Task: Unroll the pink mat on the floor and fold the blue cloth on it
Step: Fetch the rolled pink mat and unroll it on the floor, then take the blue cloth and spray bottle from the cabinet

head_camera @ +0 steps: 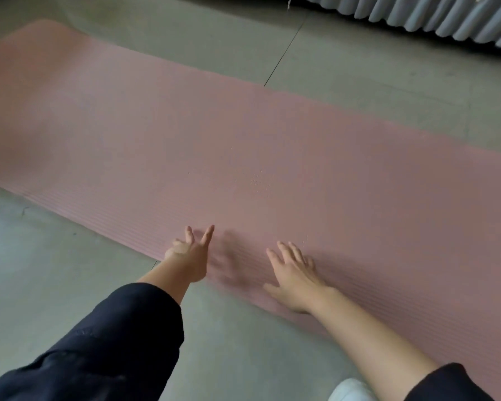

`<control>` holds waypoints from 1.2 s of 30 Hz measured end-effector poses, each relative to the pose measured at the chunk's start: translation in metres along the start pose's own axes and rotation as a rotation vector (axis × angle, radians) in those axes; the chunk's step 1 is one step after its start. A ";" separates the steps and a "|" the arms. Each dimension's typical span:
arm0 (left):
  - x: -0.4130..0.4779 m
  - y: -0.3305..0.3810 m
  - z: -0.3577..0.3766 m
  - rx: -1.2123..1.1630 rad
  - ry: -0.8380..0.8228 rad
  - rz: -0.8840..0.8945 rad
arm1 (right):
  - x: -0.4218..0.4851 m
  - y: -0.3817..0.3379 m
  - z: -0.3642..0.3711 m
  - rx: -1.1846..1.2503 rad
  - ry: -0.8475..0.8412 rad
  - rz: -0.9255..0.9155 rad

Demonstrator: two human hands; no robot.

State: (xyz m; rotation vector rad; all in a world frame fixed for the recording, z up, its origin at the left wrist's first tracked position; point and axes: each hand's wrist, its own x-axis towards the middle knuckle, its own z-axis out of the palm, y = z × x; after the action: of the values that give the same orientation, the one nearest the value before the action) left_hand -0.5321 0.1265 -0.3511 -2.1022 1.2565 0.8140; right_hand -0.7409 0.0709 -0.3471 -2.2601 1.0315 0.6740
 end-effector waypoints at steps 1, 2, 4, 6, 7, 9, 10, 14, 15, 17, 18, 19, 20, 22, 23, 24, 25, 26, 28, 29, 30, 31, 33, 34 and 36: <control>-0.007 -0.002 -0.012 -0.073 0.034 0.021 | -0.005 -0.002 -0.013 0.017 0.041 0.016; -0.018 -0.007 -0.026 -0.147 0.078 0.037 | -0.013 -0.007 -0.029 0.036 0.071 0.033; -0.046 -0.015 -0.052 -0.262 0.145 0.059 | -0.031 -0.021 -0.059 0.071 0.097 0.058; -0.085 -0.029 -0.079 -0.359 0.193 0.087 | -0.054 -0.043 -0.095 0.089 0.091 0.059; -0.109 -0.039 -0.094 -0.406 0.219 0.082 | -0.068 -0.056 -0.115 0.093 0.090 0.049; -0.160 -0.063 -0.124 -0.493 0.260 0.041 | -0.097 -0.090 -0.159 0.109 0.091 0.031; -0.189 -0.076 -0.138 -0.540 0.270 0.010 | -0.113 -0.110 -0.179 0.111 0.089 0.022; -0.305 -0.131 -0.188 -0.731 0.299 -0.139 | -0.187 -0.193 -0.253 0.055 0.042 -0.042; -0.334 -0.142 -0.198 -0.784 0.310 -0.179 | -0.206 -0.213 -0.267 0.043 0.027 -0.061; -0.390 -0.167 -0.214 -0.886 0.320 -0.260 | -0.241 -0.254 -0.295 0.009 -0.006 -0.117; -0.417 -0.179 -0.220 -0.922 0.319 -0.291 | -0.257 -0.275 -0.307 -0.016 -0.025 -0.148; -0.440 -0.189 -0.224 -0.947 0.311 -0.312 | -0.271 -0.294 -0.316 -0.039 -0.037 -0.178; -0.472 -0.208 -0.228 -0.988 0.322 -0.359 | -0.288 -0.324 -0.328 -0.075 -0.051 -0.221; -0.510 -0.228 -0.230 -1.044 0.328 -0.411 | -0.310 -0.362 -0.341 -0.124 -0.070 -0.263; -0.535 -0.249 -0.229 -1.076 0.336 -0.460 | -0.322 -0.393 -0.347 -0.155 -0.083 -0.302; -0.550 -0.260 -0.228 -1.091 0.343 -0.483 | -0.328 -0.411 -0.351 -0.177 -0.094 -0.317; -0.567 -0.277 -0.224 -1.116 0.356 -0.524 | -0.336 -0.437 -0.353 -0.201 -0.104 -0.344; -0.587 -0.298 -0.218 -1.138 0.367 -0.566 | -0.344 -0.467 -0.353 -0.229 -0.120 -0.383; -0.618 -0.335 -0.204 -1.155 0.390 -0.627 | -0.357 -0.523 -0.351 -0.279 -0.138 -0.433; -0.631 -0.352 -0.198 -1.153 0.395 -0.653 | -0.362 -0.549 -0.349 -0.298 -0.145 -0.458; -0.644 -0.371 -0.190 -1.155 0.406 -0.678 | -0.366 -0.576 -0.346 -0.318 -0.148 -0.487; -0.658 -0.389 -0.181 -1.160 0.414 -0.699 | -0.371 -0.604 -0.342 -0.337 -0.151 -0.516; -0.686 -0.430 -0.160 -1.178 0.422 -0.735 | -0.382 -0.664 -0.332 -0.385 -0.144 -0.572; -0.699 -0.451 -0.149 -1.184 0.425 -0.756 | -0.386 -0.694 -0.328 -0.407 -0.142 -0.598; -0.723 -0.493 -0.129 -1.199 0.429 -0.806 | -0.395 -0.750 -0.319 -0.444 -0.138 -0.654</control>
State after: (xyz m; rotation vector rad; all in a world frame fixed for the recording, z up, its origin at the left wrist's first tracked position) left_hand -0.3341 0.6440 0.3391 -3.4549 -0.2043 0.8059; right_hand -0.3105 0.4701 0.3431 -2.6595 0.0359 0.7963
